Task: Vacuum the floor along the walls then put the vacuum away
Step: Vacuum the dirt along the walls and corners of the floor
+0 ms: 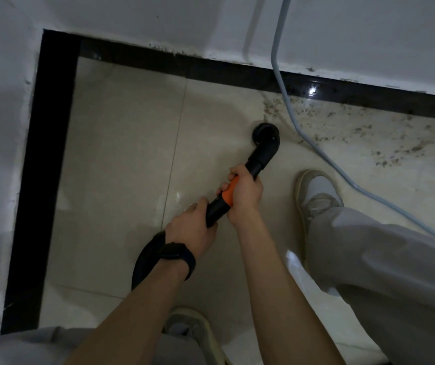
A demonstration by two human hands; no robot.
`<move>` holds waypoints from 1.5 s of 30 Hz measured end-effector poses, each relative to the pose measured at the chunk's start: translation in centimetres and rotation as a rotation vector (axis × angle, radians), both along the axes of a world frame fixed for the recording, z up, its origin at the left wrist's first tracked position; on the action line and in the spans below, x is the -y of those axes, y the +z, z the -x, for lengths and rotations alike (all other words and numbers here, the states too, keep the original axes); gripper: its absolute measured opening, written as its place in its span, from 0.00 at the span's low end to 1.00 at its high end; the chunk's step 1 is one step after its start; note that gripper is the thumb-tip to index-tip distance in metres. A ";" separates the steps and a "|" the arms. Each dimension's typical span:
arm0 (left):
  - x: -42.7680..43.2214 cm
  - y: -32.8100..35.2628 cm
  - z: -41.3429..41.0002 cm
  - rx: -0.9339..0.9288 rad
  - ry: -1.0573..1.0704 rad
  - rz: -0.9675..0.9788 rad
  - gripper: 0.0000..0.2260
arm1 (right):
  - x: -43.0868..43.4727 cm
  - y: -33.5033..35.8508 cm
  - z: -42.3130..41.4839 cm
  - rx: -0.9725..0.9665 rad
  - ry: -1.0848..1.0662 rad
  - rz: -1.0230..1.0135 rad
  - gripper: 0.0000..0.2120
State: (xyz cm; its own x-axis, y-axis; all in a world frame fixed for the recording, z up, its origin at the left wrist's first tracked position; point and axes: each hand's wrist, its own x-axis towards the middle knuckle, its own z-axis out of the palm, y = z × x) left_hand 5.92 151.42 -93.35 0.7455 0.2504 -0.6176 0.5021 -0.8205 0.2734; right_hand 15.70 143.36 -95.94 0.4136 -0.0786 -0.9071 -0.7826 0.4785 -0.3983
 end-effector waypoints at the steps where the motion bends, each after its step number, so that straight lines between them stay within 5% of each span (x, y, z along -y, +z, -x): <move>1: 0.0 0.0 -0.2 0.002 0.003 0.000 0.12 | -0.1 0.0 -0.2 0.002 0.005 -0.001 0.06; 45: -0.1 -0.5 -6.3 0.057 0.054 0.032 0.11 | -0.9 -0.2 -6.0 0.059 0.044 0.000 0.07</move>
State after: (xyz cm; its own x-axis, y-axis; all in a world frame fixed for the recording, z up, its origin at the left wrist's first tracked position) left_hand 12.20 151.47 -93.83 0.7653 0.2723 -0.5832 0.5286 -0.7829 0.3281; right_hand 21.66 144.27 -96.09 0.4691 -0.0588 -0.8812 -0.7784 0.4439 -0.4440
